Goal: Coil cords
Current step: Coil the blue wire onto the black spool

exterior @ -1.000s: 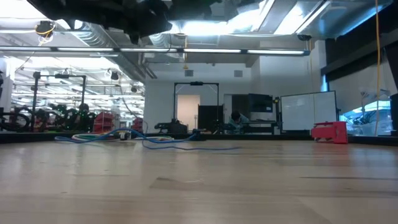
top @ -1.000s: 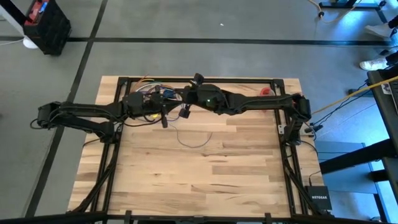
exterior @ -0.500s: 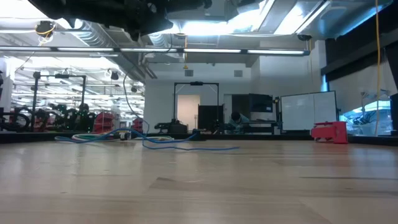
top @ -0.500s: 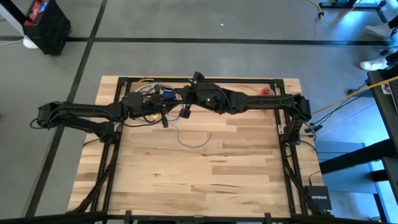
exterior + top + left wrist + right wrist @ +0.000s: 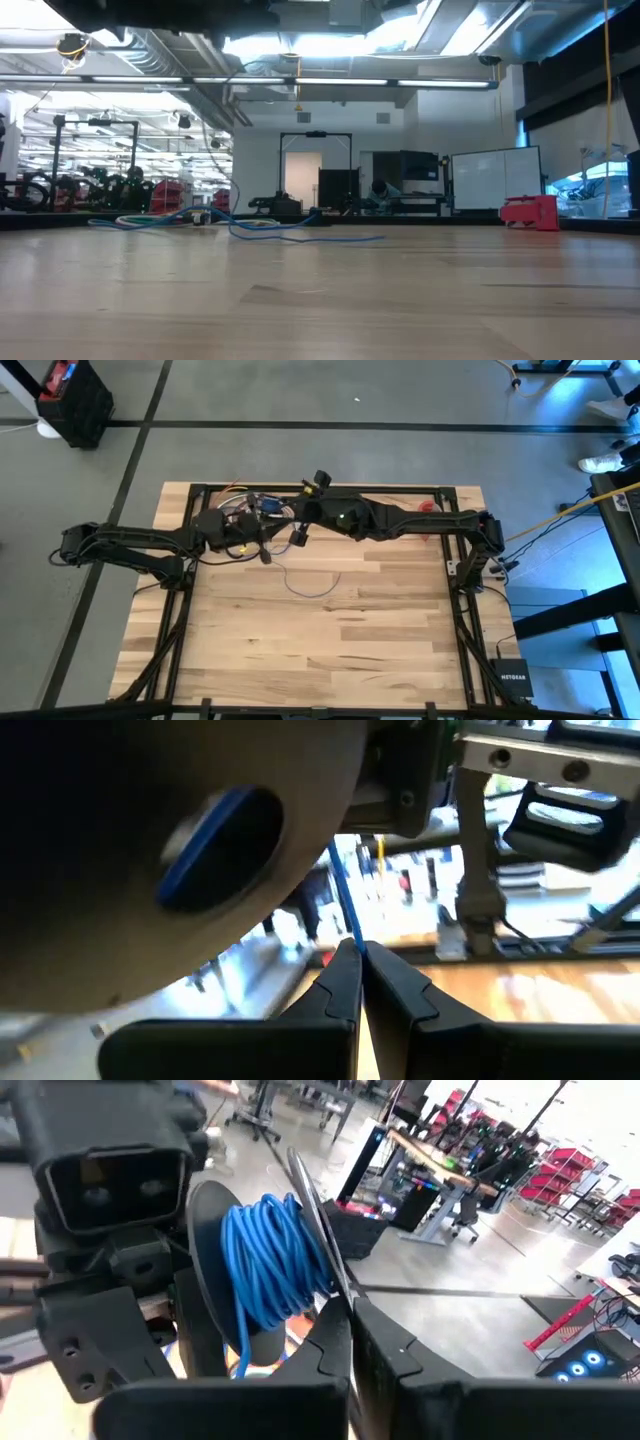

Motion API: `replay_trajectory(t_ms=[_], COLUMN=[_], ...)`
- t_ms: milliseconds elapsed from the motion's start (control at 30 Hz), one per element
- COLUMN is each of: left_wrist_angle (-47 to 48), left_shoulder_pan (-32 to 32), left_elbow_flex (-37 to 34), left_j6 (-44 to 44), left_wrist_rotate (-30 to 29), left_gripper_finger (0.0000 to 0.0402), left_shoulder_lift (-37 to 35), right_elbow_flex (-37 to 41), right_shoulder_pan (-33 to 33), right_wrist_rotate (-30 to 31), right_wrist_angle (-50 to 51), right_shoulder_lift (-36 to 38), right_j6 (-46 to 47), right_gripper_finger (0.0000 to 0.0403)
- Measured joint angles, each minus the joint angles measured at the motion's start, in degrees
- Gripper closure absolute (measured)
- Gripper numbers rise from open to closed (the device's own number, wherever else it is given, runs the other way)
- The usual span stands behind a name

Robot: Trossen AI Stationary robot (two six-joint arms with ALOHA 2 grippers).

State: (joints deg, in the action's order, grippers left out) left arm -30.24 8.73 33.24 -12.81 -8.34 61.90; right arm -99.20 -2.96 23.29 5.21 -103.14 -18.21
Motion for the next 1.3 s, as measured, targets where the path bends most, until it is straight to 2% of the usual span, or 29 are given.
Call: replay_trajectory(t_ms=[167, 467, 633, 767, 900, 1100, 1300], left_wrist_angle=[-4.84, -5.18, -2.40, -4.46, -2.29, -2.04, -2.41], left_shoulder_pan=[0.18, -0.17, -0.21, -0.19, -0.28, -0.28, -0.11], left_elbow_flex=[-0.02, -0.01, -0.34, 0.02, -0.16, -0.09, -0.03], left_j6=[-8.35, -5.30, -3.57, -2.25, -2.20, -2.15, -2.13], left_wrist_rotate=[0.22, 0.68, 0.78, 0.76, 0.76, 0.76, 0.76], left_gripper_finger=[0.0400, 0.0395, 0.0342, 0.0300, 0.0286, 0.0305, 0.0375], left_shoulder_lift=[0.00, 0.03, 0.60, 0.44, 0.63, 0.88, 0.88], right_elbow_flex=[-0.31, -0.31, -0.64, -1.30, -1.57, -1.56, -1.51], right_shoulder_pan=[-0.02, -0.04, -0.04, -0.04, -0.02, -0.02, -0.02], right_wrist_rotate=[-1.08, -1.38, -1.40, -1.48, -1.92, -1.94, -2.94], right_wrist_angle=[-1.05, -1.55, -4.25, -2.32, -2.53, -2.30, -2.31], right_shoulder_lift=[0.88, 0.88, 1.25, 0.85, 1.26, 1.47, 1.49], right_j6=[0.67, 0.13, 0.13, -0.14, -0.32, -0.46, -0.52], right_gripper_finger=[0.0400, 0.0400, 0.0400, 0.0400, 0.0400, 0.0400, 0.0400])
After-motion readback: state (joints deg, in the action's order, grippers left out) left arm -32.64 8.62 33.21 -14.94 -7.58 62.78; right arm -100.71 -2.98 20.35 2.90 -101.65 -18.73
